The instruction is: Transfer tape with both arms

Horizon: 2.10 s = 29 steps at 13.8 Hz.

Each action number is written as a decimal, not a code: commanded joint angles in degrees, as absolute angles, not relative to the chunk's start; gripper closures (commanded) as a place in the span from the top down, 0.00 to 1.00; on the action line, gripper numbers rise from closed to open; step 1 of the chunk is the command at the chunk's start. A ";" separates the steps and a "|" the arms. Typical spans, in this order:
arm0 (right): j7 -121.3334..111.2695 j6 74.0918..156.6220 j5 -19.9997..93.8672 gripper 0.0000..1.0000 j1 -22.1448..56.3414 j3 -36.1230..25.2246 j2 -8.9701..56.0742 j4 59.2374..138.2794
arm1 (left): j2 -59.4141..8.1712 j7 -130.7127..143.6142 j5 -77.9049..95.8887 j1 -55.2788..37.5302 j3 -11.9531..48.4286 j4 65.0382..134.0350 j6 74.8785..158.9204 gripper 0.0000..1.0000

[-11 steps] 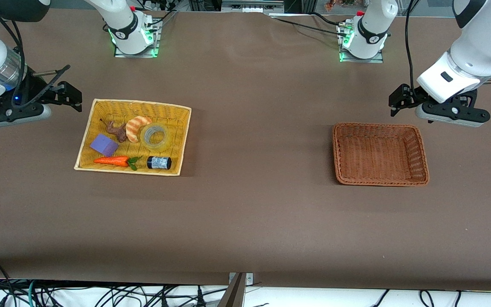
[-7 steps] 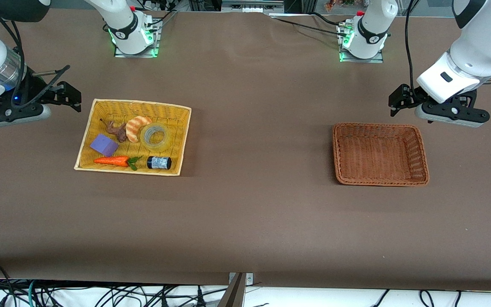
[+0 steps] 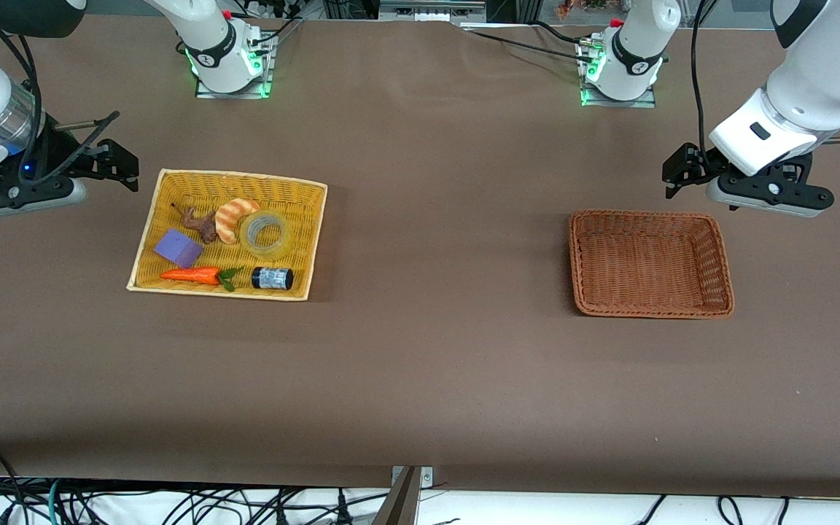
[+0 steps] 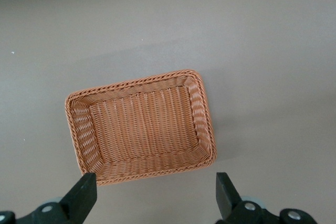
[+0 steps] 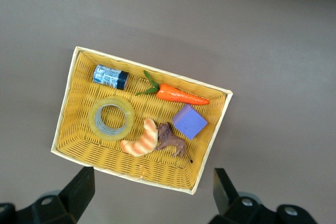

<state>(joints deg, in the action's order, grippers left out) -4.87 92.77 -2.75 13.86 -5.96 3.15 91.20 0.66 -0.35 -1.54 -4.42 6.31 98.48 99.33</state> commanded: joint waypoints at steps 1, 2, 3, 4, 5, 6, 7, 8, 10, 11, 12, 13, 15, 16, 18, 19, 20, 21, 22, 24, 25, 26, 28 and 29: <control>-5.80 91.23 -3.43 1.00 13.27 -5.45 3.78 89.38 | 2.20 -1.49 -1.41 -4.31 6.33 99.76 99.58 1.00; -5.80 91.23 -3.34 1.00 13.27 -5.45 3.78 89.30 | 2.11 -1.49 -1.41 -4.31 6.33 99.76 99.32 1.00; -5.71 91.23 -3.43 1.00 13.27 -5.45 3.78 89.38 | 2.11 -1.49 -1.41 -4.31 6.33 99.76 99.23 1.00; -5.71 91.23 -3.43 1.00 13.27 -5.45 3.78 89.30 | 2.11 -1.49 -1.41 -4.31 6.33 99.67 99.14 1.00; -5.71 91.23 -3.34 1.00 13.27 -5.45 3.78 89.30 | 2.20 -1.49 -1.41 -4.31 6.33 99.67 99.05 1.00; -5.71 91.23 -3.43 1.00 13.27 -5.45 3.78 89.30 | 2.11 -1.49 -1.41 -4.31 6.33 99.67 99.14 1.00; -5.71 91.23 -3.34 1.00 13.27 -5.45 3.78 89.30 | 2.20 -1.49 -1.41 -4.31 6.33 99.67 99.05 1.00; -5.63 91.23 -3.34 1.00 13.27 -5.45 3.78 89.30 | 2.20 -1.49 -1.41 -4.31 6.42 99.67 98.88 1.00; -5.63 91.32 -3.25 1.00 13.27 -5.36 3.95 89.30 | 2.28 -1.49 -1.41 -4.39 6.76 99.58 97.74 1.00; -5.54 91.23 -3.25 1.00 13.27 -5.36 3.96 89.30 | 2.29 -1.49 -1.41 -4.31 7.29 99.58 97.65 1.00; -5.36 91.32 -2.99 1.00 13.18 -5.45 3.96 89.30 | 2.29 -1.49 -1.41 -4.31 7.29 99.23 97.65 1.00; -5.45 91.41 -2.90 1.00 13.18 -5.45 3.96 89.30 | 2.29 -1.49 -1.41 -4.31 7.38 98.97 97.21 1.00; -5.89 91.58 -2.73 1.00 13.18 -5.71 4.31 89.12 | 2.29 -1.49 -1.41 -4.31 7.38 98.96 96.50 1.00; -5.71 91.58 -2.46 1.00 13.18 -6.06 4.31 89.12 | 2.20 -1.49 -1.41 -4.31 7.38 98.88 96.50 1.00; -5.71 91.23 -2.46 1.00 13.36 -5.80 4.22 89.12 | 2.20 -1.49 -1.41 -4.31 7.30 98.88 96.50 1.00; -5.54 91.23 -2.37 1.00 13.36 -5.71 4.22 89.03 | 2.20 -1.49 -1.41 -4.31 7.29 98.88 96.50 1.00; -5.54 91.14 -2.29 1.00 13.36 -5.71 4.13 89.12 | 2.20 -1.49 -1.41 -4.31 7.29 98.88 96.50 1.00; -5.71 91.14 -2.20 1.00 13.36 -5.80 4.22 89.12 | 2.20 -1.49 -1.41 -4.31 7.38 98.88 96.50 1.00; -5.71 91.06 -1.94 1.00 13.36 -5.80 4.13 89.12 | 2.20 -1.49 -1.41 -4.31 7.38 98.88 96.50 1.00; -5.89 91.05 -1.85 1.00 13.36 -5.80 4.31 89.12 | 2.20 -1.49 -1.41 -4.31 7.30 98.88 96.50 1.00; -5.89 91.14 -1.76 1.00 13.36 -5.80 4.31 89.12 | 2.20 -1.49 -1.41 -4.31 7.29 98.88 96.50 1.00; -5.80 91.06 -1.76 1.00 13.36 -5.63 4.31 89.12 | 2.20 -1.49 -1.41 -4.31 7.29 98.88 96.50 1.00; -5.98 88.53 -1.76 1.00 13.53 -5.36 4.31 89.38 | 2.20 -1.49 -1.41 -4.31 7.29 98.88 96.50 1.00; -6.06 87.64 -1.67 1.00 13.62 -5.36 4.39 89.56 | 2.11 -1.49 -1.41 -4.31 7.29 98.88 96.50 1.00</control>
<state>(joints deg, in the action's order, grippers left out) -5.07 90.61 -2.48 13.79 -5.73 3.50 91.15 1.19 -0.35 -1.54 -4.48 7.29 98.51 97.16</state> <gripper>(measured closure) 0.000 0.000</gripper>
